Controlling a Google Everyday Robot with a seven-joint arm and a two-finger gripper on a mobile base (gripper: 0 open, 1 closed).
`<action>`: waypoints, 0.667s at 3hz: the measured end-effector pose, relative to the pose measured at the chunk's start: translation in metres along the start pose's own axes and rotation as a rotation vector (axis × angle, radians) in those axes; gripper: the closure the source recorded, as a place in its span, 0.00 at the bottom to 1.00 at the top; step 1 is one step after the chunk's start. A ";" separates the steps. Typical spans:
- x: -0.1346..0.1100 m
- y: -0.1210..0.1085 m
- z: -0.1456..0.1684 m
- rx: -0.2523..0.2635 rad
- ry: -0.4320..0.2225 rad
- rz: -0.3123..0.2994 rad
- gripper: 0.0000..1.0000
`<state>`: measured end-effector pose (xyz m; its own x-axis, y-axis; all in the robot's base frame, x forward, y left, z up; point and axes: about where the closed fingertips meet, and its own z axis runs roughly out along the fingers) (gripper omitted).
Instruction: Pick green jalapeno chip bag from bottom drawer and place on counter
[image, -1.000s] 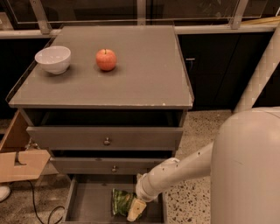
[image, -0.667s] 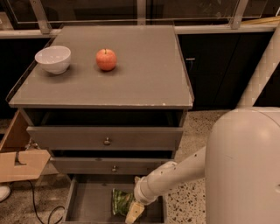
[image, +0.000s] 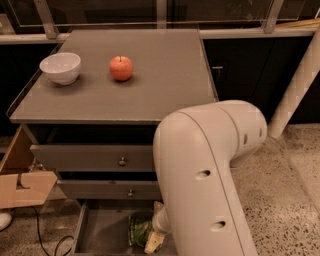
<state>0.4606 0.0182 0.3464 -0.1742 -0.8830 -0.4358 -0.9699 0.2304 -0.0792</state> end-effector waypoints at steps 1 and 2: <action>0.000 0.001 0.002 -0.001 0.000 0.000 0.00; 0.006 0.001 0.017 -0.021 -0.018 0.020 0.00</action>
Offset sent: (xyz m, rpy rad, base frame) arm 0.0121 -0.0030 -0.0534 0.0787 0.0693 -0.0236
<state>0.4611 0.0204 0.3281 -0.1907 -0.8708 -0.4531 -0.9695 0.2393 -0.0519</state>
